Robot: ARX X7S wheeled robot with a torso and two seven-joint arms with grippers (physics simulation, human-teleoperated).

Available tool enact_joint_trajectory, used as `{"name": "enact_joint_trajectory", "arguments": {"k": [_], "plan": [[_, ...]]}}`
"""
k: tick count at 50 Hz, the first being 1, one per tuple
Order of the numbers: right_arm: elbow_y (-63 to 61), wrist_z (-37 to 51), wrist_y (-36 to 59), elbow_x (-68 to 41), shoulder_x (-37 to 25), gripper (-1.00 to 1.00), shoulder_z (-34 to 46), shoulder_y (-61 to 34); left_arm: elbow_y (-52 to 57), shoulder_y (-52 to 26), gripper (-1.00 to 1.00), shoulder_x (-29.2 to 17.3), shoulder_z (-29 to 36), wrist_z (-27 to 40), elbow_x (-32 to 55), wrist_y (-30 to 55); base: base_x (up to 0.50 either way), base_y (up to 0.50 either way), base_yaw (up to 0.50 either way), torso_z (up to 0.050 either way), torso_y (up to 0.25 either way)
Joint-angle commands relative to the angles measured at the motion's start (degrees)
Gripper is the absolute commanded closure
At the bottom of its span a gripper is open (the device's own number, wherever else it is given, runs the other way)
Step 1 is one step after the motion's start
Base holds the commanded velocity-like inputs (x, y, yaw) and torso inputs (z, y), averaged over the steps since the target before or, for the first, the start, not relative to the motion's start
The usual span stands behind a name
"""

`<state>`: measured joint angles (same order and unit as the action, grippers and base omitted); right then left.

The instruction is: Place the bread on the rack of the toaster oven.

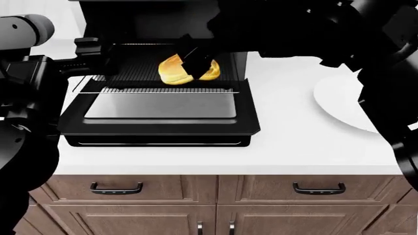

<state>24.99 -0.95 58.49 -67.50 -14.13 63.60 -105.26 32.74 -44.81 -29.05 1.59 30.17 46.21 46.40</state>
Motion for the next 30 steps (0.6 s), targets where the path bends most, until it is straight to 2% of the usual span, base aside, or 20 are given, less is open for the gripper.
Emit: {"name": "enact_joint_trajectory", "arguments": {"k": [1, 8, 11, 16, 22, 26, 28, 30], "plan": [[-7.1, 7.1, 1.5, -4.0, -3.4, -1.00, -4.1, 0.2, 2.6, -1.6, -1.00, -0.5, -0.7, 1.8, 2.8, 2.7, 0.00, 0.00, 0.00, 0.000, 0.000], [-15.5, 18.3, 4.1, -11.2, -8.2, -1.00, -9.3, 3.0, 4.2, -0.9, -1.00, -1.2, -1.0, 3.0, 4.6, 4.8, 0.00, 0.00, 0.00, 0.000, 0.000], [-19.4, 23.9, 5.8, -16.0, -10.1, -1.00, -11.4, 4.5, 4.1, -0.7, -1.00, -2.3, -0.9, 4.8, 6.7, 8.6, 0.00, 0.00, 0.00, 0.000, 0.000], [-27.1, 36.8, 8.1, -27.6, -14.1, -1.00, -14.7, 8.0, 6.6, 2.9, -1.00, -5.0, -4.3, 7.0, 11.8, 12.5, 0.00, 0.00, 0.00, 0.000, 0.000], [-32.9, 47.9, 6.8, -37.9, -16.8, -1.00, -17.0, 9.4, 11.2, 4.2, -1.00, -5.7, -8.3, 11.8, 18.9, 15.6, 0.00, 0.00, 0.00, 0.000, 0.000], [-40.2, 58.9, 3.8, -49.2, -20.2, -1.00, -17.7, 9.8, 16.7, 5.1, -1.00, -8.1, -13.8, 21.0, 32.6, 18.3, 0.00, 0.00, 0.00, 0.000, 0.000], [-44.8, 64.9, 1.2, -55.2, -21.7, -1.00, -17.4, 9.8, 19.6, 6.2, -1.00, -10.8, -16.3, 27.1, 41.6, 17.5, 0.00, 0.00, 0.00, 0.000, 0.000], [-51.8, 73.5, -3.9, -63.7, -23.5, -1.00, -16.6, 9.2, 24.1, 9.8, -1.00, -15.9, -20.3, 33.8, 53.0, 13.8, 0.00, 0.00, 0.00, 0.000, 0.000]]}}
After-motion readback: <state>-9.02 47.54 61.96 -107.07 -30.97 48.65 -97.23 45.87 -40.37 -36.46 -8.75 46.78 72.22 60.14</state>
